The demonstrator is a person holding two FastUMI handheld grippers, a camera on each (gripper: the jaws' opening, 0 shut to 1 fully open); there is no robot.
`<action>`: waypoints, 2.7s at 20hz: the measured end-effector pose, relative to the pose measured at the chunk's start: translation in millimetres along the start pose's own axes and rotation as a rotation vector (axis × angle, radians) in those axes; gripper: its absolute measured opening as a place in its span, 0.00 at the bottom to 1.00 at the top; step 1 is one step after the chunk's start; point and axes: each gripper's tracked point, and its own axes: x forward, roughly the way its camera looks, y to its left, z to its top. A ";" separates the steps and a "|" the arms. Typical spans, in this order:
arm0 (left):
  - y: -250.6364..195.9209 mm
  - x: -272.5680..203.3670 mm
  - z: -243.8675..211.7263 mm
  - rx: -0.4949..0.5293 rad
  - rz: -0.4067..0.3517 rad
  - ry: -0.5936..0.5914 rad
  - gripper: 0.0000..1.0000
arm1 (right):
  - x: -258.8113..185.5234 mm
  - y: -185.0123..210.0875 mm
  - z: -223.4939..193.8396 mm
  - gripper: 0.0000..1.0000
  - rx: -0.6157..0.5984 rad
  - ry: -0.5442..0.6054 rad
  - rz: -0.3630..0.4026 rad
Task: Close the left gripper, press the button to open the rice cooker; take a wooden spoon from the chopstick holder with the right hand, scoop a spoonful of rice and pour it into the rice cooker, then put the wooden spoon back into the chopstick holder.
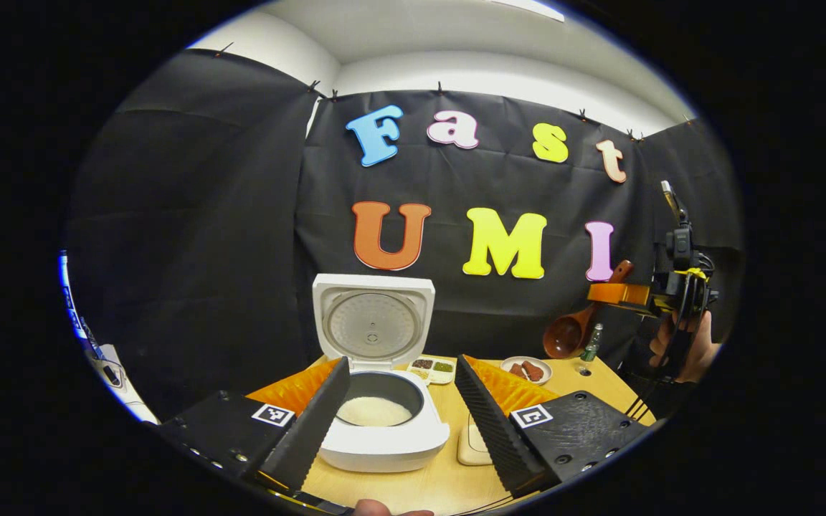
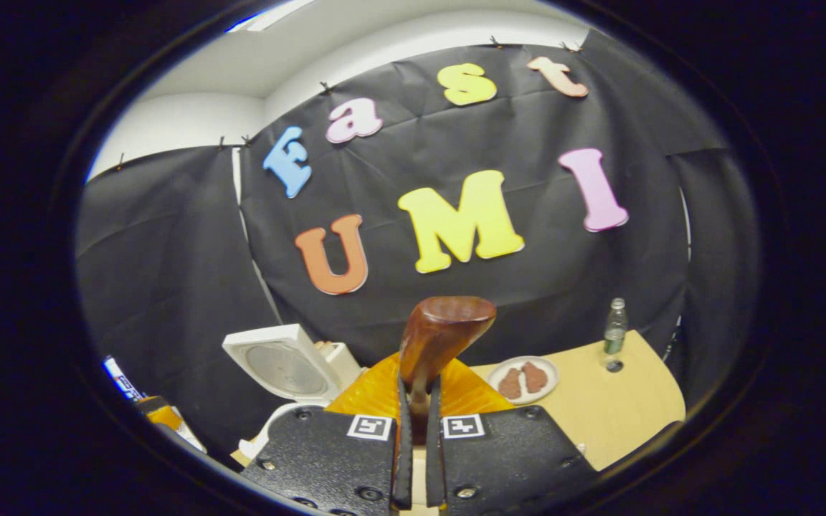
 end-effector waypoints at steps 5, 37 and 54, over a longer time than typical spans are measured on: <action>-29.4 12.1 3.7 0.012 -0.029 0.002 0.94 | -26.2 -96.4 -18.3 0.12 0.016 0.035 -0.152; -71.3 30.4 0.7 0.052 -0.081 0.091 0.94 | 10.6 -197.8 -212.0 0.29 0.098 0.278 -0.292; -30.6 71.0 59.5 0.049 -0.107 -0.069 0.94 | -77.1 -172.9 -60.9 1.00 -0.025 0.032 -0.374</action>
